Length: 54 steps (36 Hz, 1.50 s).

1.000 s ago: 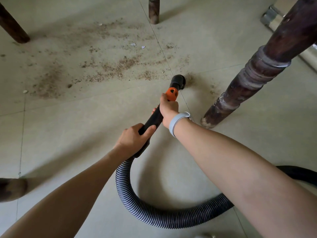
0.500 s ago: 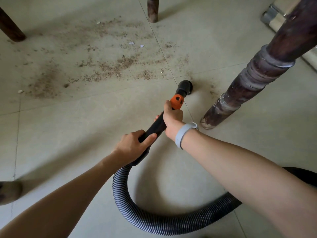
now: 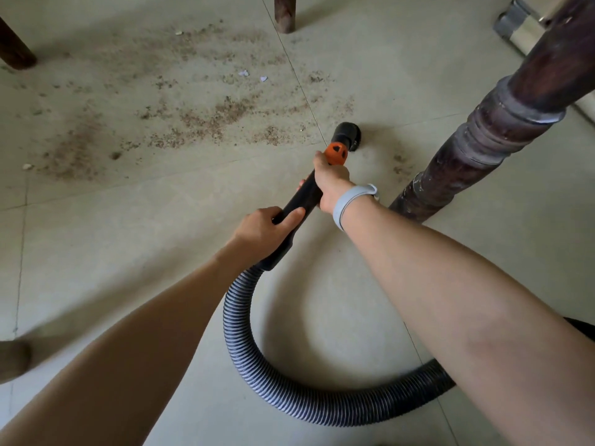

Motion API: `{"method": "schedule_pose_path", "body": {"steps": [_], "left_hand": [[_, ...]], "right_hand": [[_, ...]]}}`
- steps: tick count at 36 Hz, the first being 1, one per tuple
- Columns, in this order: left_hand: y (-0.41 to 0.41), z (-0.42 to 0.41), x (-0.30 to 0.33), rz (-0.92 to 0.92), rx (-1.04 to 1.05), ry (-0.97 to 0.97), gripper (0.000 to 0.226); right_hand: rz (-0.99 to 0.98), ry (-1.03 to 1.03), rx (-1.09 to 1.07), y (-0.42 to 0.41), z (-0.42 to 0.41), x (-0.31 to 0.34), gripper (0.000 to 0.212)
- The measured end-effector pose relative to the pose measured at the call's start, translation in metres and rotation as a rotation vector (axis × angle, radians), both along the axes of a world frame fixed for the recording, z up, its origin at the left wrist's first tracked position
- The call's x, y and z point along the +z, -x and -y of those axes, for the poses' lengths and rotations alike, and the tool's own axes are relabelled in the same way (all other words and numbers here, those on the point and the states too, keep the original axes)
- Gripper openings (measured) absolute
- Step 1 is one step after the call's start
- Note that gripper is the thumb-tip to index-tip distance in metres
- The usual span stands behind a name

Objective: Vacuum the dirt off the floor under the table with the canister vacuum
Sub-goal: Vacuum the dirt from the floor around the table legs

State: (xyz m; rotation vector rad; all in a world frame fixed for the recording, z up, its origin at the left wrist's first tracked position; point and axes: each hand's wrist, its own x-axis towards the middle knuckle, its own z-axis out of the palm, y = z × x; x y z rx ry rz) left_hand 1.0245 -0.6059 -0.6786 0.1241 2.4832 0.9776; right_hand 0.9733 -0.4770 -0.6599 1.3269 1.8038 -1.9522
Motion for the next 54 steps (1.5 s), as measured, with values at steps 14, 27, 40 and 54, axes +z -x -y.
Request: {"method": "schedule_pose_path", "body": {"steps": [14, 27, 40, 54], "left_hand": [[-0.022, 0.035, -0.009, 0.025, -0.083, -0.003, 0.041], [0.004, 0.004, 0.001, 0.049, -0.131, -0.018, 0.042], [0.026, -0.014, 0.000, 0.033, -0.122, 0.045, 0.051], [0.013, -0.014, -0.011, -0.010, -0.062, 0.026, 0.044]], "right_hand": [[0.023, 0.029, -0.097, -0.037, 0.018, -0.028, 0.054], [-0.070, 0.151, -0.252, -0.028, -0.013, -0.011, 0.034], [-0.119, 0.323, -0.283, -0.016, -0.025, -0.003, 0.030], [-0.058, 0.101, -0.277, -0.002, -0.032, 0.004, 0.035]]}}
